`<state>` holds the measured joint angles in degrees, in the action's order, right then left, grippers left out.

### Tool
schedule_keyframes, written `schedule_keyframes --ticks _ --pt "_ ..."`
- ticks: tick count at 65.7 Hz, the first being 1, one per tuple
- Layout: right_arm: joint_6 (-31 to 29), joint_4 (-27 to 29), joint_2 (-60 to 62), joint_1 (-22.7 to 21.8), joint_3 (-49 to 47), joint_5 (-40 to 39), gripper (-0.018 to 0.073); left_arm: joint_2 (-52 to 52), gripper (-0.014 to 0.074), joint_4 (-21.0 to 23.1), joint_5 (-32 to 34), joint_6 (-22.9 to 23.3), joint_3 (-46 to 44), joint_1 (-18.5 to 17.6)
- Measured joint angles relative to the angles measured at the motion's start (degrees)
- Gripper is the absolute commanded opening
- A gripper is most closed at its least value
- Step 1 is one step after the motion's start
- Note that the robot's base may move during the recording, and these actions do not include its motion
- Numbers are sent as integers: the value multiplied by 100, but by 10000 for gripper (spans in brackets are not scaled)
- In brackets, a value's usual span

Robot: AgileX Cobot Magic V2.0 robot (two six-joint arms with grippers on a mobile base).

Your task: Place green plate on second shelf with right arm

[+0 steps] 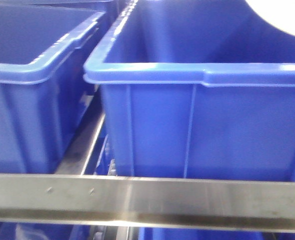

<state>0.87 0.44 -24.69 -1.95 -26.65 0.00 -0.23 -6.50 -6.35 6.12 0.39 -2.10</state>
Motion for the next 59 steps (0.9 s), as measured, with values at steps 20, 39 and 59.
schedule_keyframes --ticks 20,39,59 --pt "0 0 0 0 0 0 25 0 130 0 0 0 0 0" --pt "0 0 0 0 0 -86 25 0 130 0 0 0 0 0" --pt "707 10 -411 22 0 -604 25 0 130 0 -10 0 0 0"
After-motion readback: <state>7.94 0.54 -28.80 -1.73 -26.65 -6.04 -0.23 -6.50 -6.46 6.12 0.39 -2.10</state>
